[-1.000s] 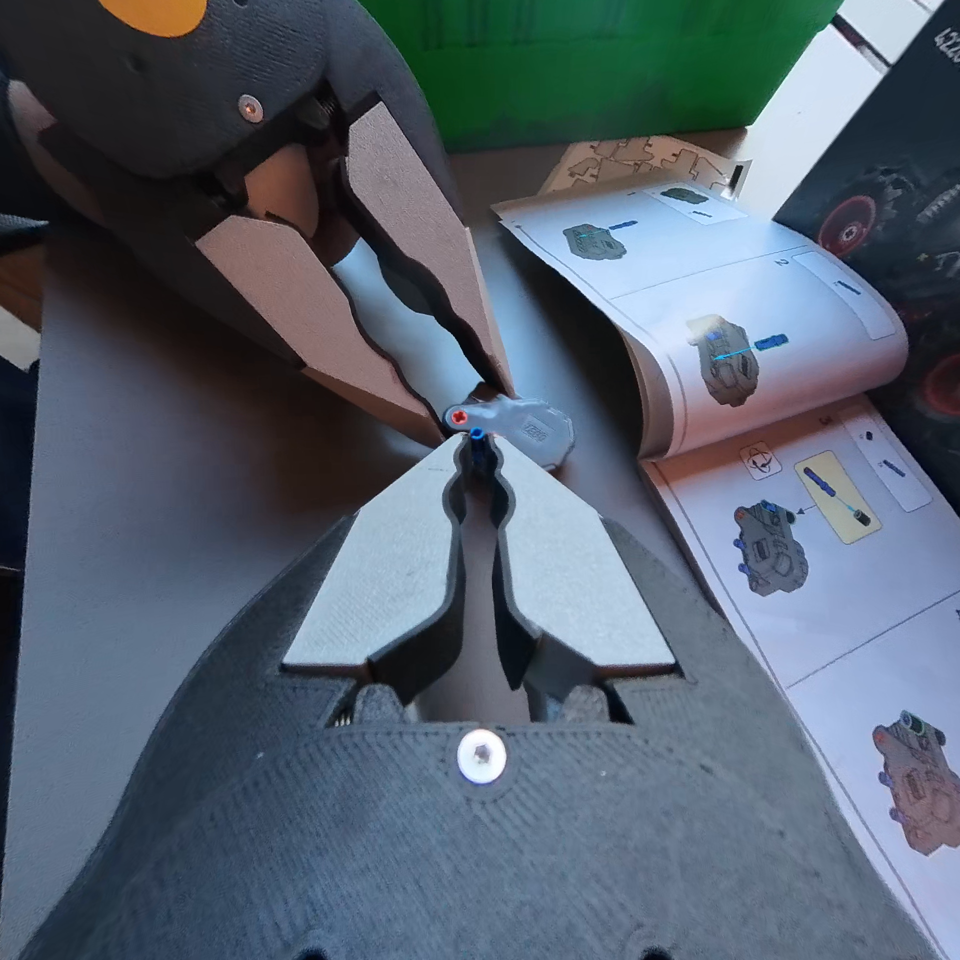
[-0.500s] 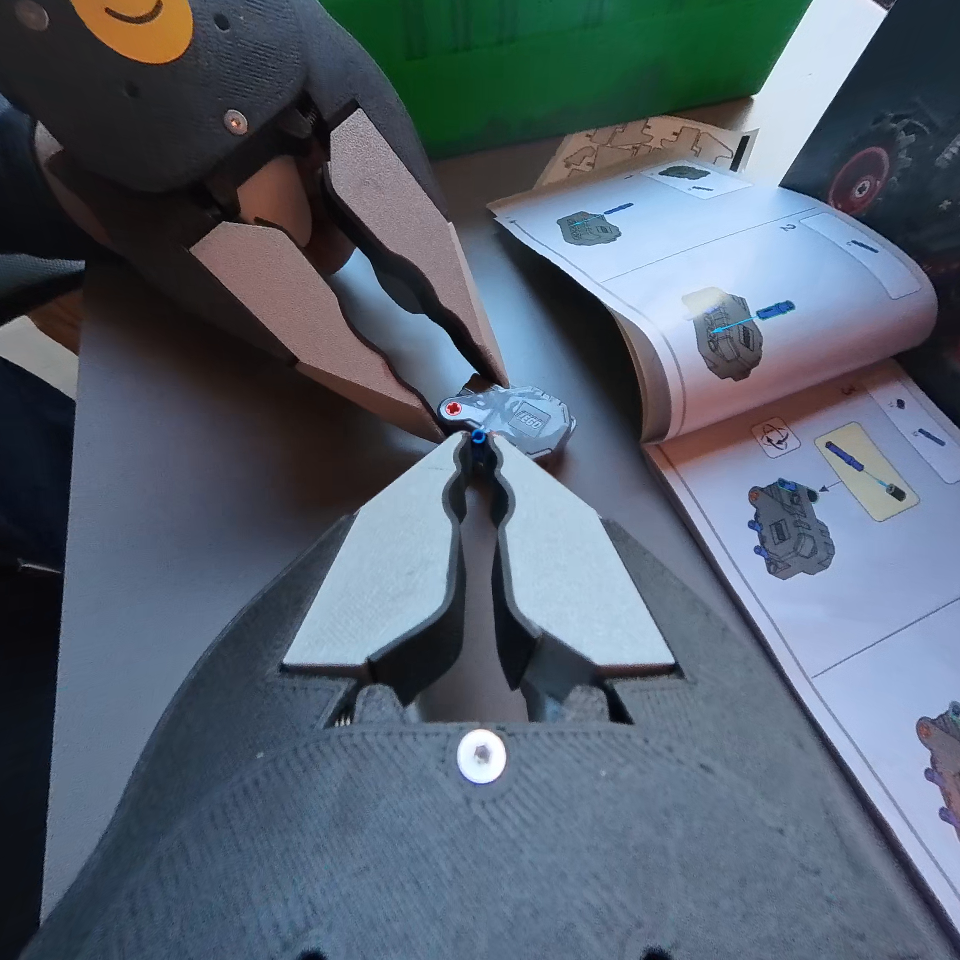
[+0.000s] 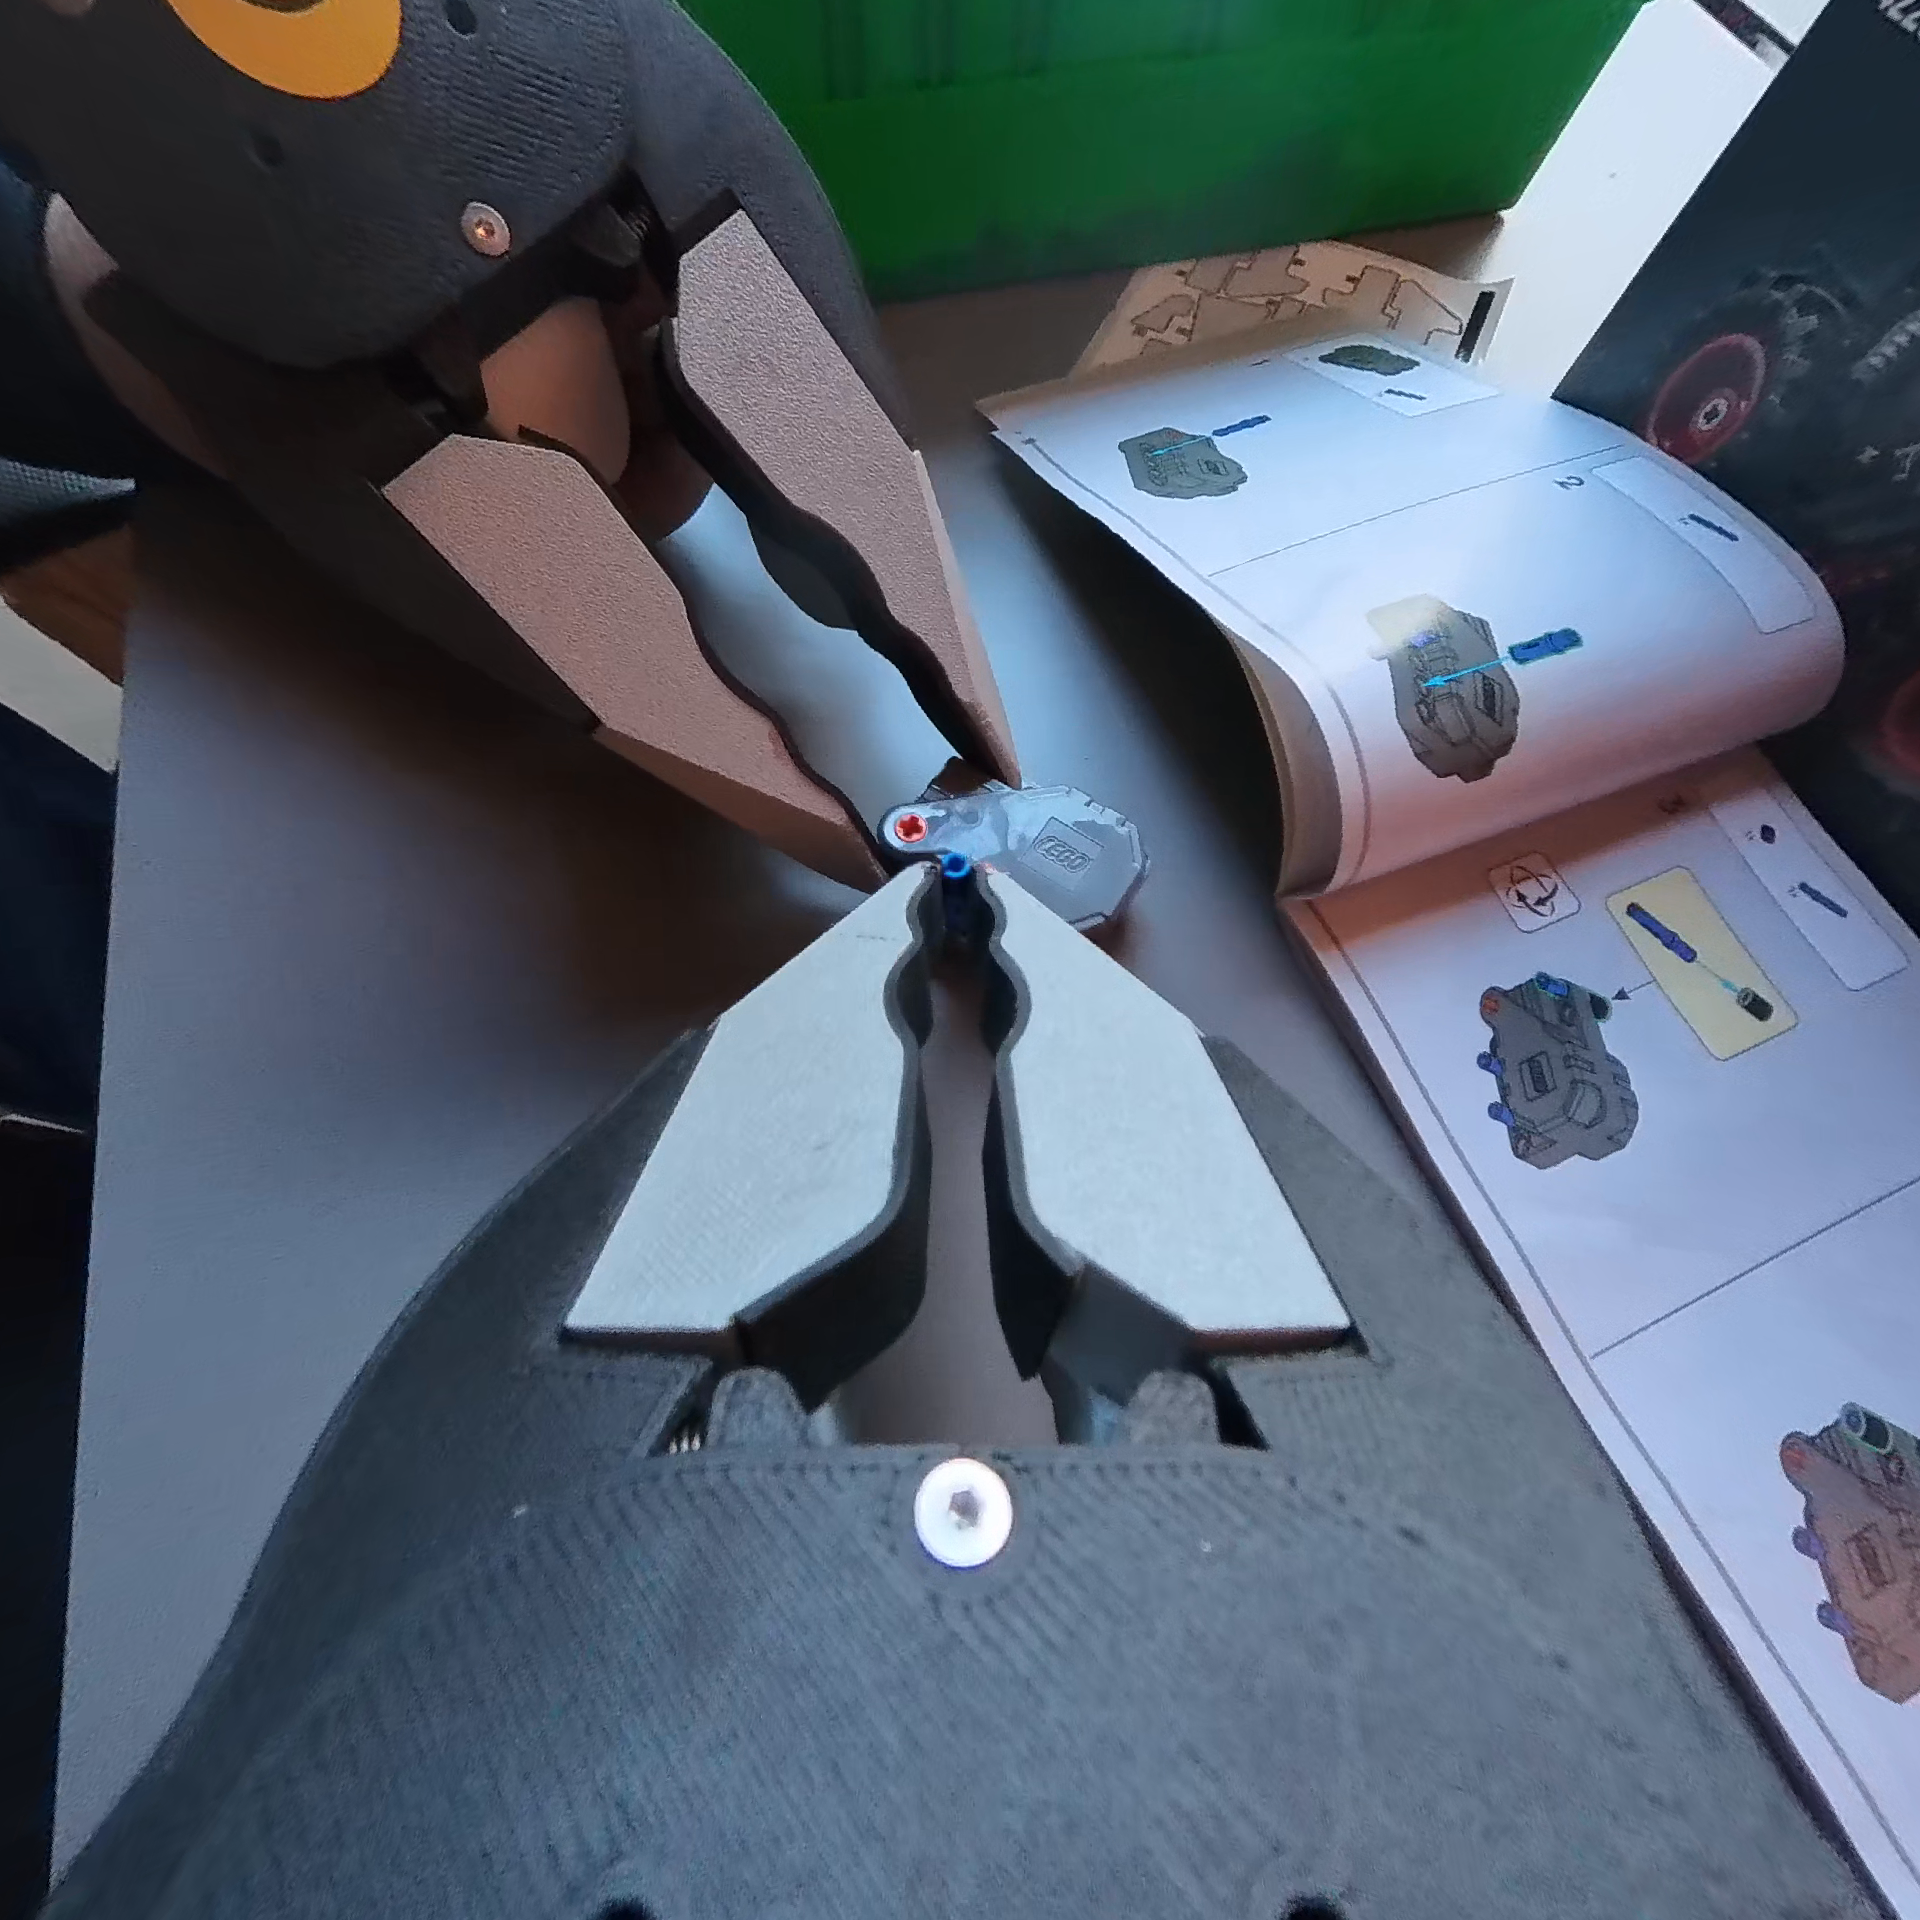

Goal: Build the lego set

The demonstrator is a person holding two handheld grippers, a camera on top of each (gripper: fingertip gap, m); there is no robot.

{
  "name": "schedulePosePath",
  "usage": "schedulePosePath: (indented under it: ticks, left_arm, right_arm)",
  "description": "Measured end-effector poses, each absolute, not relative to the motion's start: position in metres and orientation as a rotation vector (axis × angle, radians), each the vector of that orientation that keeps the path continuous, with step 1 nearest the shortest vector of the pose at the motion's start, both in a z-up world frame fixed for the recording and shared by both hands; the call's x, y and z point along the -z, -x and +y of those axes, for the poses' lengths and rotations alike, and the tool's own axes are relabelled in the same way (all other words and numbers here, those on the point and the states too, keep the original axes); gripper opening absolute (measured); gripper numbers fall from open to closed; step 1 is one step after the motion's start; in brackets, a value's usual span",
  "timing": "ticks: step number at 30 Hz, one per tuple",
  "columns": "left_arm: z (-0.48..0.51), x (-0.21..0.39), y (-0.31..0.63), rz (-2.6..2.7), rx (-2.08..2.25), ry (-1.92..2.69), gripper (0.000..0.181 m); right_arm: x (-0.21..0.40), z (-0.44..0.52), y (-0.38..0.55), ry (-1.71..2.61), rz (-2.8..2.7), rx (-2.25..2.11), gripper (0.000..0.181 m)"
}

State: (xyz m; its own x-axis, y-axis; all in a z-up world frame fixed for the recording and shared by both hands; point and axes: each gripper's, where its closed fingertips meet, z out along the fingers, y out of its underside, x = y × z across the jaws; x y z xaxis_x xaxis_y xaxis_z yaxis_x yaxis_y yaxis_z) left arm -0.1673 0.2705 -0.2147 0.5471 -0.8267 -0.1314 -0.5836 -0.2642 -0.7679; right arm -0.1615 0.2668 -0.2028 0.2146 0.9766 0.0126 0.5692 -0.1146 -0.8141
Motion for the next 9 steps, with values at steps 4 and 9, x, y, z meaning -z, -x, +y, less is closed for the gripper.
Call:
schedulePosePath:
  ticks: [4,9]
  left_arm:
    - [0.2704,0.2145,0.1672,1.140,0.380,1.971,0.026]
    - [0.2703,0.2145,0.1676,1.140,0.375,1.971,0.026]
  right_arm:
    - [0.2046,0.2664,0.1650,1.772,-1.466,-0.705,0.002]
    - [0.2071,0.2666,0.1606,1.794,-1.443,-0.734,0.002]
